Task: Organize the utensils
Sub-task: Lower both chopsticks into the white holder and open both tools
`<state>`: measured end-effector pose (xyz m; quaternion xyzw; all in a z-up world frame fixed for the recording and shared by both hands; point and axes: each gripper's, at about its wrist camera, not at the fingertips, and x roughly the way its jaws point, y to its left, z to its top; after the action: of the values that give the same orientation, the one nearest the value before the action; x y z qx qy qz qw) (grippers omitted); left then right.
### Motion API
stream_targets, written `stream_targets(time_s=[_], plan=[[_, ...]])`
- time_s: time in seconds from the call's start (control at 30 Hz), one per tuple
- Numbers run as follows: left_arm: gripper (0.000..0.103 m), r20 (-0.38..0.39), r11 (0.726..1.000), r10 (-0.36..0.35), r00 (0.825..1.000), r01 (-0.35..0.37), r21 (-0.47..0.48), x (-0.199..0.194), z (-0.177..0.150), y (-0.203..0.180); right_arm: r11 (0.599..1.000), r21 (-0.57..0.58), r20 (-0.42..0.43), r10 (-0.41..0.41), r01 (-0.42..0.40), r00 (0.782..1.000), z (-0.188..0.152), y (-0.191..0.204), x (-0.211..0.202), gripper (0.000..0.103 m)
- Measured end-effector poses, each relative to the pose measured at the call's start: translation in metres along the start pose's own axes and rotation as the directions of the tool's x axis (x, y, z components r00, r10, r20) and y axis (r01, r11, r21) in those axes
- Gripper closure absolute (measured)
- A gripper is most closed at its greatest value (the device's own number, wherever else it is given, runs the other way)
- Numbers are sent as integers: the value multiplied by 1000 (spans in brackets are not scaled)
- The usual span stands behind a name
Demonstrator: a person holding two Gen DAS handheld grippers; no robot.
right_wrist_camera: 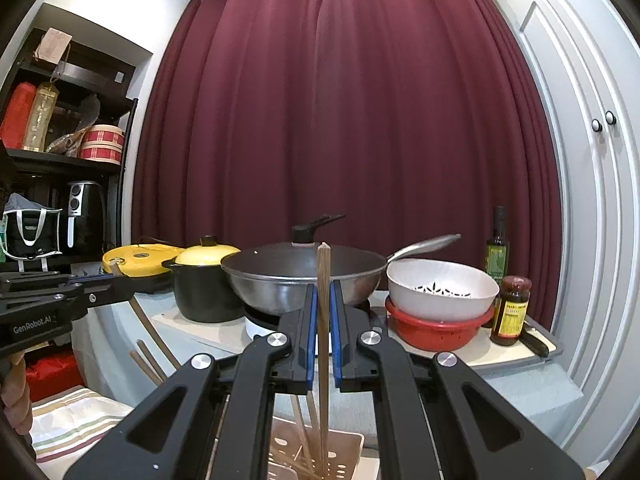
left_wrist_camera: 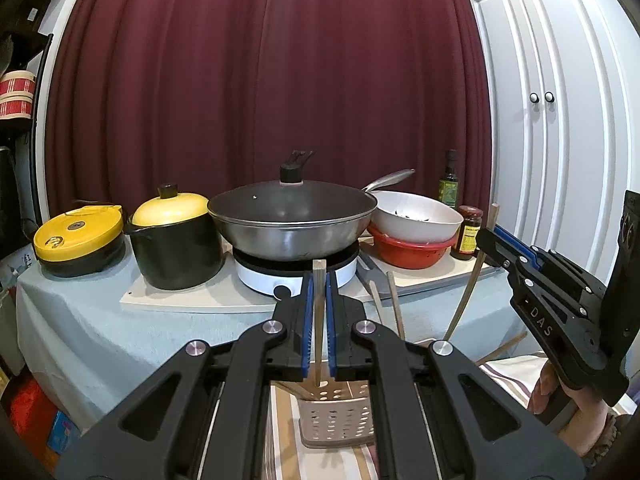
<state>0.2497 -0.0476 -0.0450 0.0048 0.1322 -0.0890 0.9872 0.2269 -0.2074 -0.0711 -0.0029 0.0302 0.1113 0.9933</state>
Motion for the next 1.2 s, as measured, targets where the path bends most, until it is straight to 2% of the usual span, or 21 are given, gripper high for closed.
stream_targets(time_s=[0.33, 0.7, 0.87, 0.97, 1.1, 1.2], plan=[[97, 2, 1000, 9, 1000, -9, 0, 15, -12, -3, 1000, -2, -41, -7, 7, 999, -18, -2, 12, 96], [97, -40, 1000, 3, 999, -4, -18, 31, -21, 2, 1000, 13, -96, -3, 4, 995, -34, -7, 22, 96], [97, -44, 1000, 19, 999, -18, 9, 35, -24, -3, 1000, 10, -108, -8, 9, 994, -38, -6, 22, 96], [94, -42, 999, 28, 999, -27, 23, 36, -26, -6, 1000, 13, -119, -6, 7, 993, -40, -6, 24, 96], [79, -38, 999, 33, 999, -32, 37, 37, -26, -9, 1000, 17, -124, -9, 11, 992, -42, -5, 24, 96], [77, -35, 998, 41, 999, -39, 46, 36, -25, -10, 1000, 14, -131, -7, 9, 991, -41, -4, 25, 94]])
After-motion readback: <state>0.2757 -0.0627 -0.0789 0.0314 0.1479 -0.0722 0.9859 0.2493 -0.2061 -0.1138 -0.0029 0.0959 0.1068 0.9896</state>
